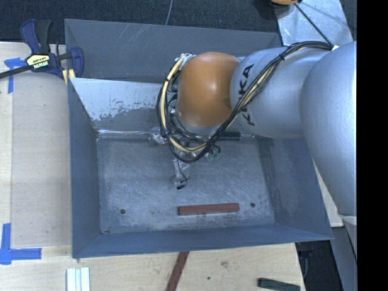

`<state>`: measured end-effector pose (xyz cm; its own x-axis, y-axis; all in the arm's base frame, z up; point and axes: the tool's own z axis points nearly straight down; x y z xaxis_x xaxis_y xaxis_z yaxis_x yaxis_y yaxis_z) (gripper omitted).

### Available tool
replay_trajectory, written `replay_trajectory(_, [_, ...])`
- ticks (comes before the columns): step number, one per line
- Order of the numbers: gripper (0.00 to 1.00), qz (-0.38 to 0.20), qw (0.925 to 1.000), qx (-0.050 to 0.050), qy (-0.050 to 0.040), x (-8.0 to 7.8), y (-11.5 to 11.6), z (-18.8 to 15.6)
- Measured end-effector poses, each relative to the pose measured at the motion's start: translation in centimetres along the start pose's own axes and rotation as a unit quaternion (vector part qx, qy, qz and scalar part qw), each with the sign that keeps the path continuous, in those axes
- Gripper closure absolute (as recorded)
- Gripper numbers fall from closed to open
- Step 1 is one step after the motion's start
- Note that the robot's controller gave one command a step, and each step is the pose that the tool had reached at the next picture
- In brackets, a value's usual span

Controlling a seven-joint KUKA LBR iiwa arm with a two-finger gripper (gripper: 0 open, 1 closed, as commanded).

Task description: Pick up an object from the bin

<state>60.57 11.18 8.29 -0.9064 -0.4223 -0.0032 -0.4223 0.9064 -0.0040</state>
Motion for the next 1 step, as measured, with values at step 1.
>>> replay_trajectory(1, [0.0,-0.024,0.9997,-0.002,0.0002,-0.11,0.15,0.5])
